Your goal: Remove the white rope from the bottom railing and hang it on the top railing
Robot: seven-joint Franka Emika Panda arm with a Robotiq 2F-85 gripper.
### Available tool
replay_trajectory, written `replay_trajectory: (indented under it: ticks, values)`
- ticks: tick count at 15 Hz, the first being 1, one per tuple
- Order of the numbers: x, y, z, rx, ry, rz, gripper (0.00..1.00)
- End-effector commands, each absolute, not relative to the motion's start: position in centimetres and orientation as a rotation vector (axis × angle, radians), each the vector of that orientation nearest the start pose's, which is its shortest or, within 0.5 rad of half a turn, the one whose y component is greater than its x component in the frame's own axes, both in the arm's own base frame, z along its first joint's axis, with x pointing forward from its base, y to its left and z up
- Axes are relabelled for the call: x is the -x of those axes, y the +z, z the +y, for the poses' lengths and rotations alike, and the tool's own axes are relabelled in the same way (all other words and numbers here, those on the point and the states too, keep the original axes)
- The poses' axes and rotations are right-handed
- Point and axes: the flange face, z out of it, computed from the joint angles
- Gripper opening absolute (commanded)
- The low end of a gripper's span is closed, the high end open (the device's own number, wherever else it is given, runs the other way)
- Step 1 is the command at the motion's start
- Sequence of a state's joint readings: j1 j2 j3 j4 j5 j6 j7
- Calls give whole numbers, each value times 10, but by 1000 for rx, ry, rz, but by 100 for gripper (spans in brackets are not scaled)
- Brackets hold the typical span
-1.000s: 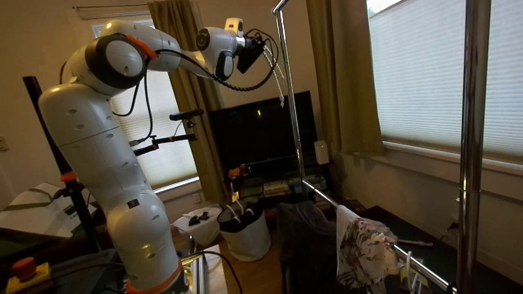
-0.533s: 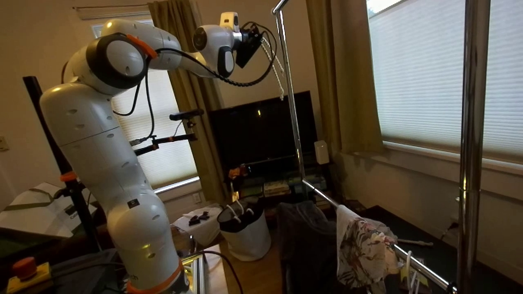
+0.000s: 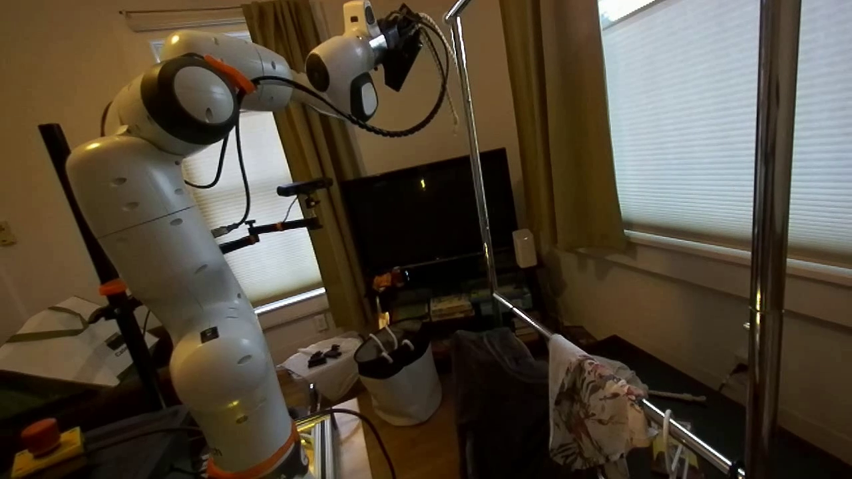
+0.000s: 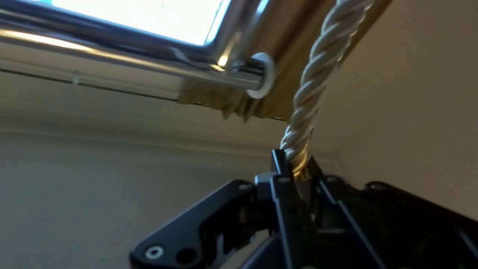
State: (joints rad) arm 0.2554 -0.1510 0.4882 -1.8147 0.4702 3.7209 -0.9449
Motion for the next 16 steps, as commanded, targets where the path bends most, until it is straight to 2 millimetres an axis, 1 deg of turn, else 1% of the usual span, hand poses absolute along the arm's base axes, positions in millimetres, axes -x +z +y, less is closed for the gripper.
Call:
replay_trajectory:
  ticks: [1,3,6,9,10,12,14,15,16]
  values:
    - [-359,818,291,1474,-2835,-580,3]
    - [-345,823,292,1393,-2962,-452,3]
    - [-324,831,298,1222,-3138,-318,3]
    - [-322,833,304,1206,-3194,-316,3]
    - [-323,837,311,1192,-3156,-418,3]
    - [-329,839,324,1245,-3019,-618,3]
    - [-340,840,335,1303,-2874,-753,3]
    - [-344,844,340,1304,-2833,-821,3]
    - [-345,851,343,1266,-2845,-838,3]
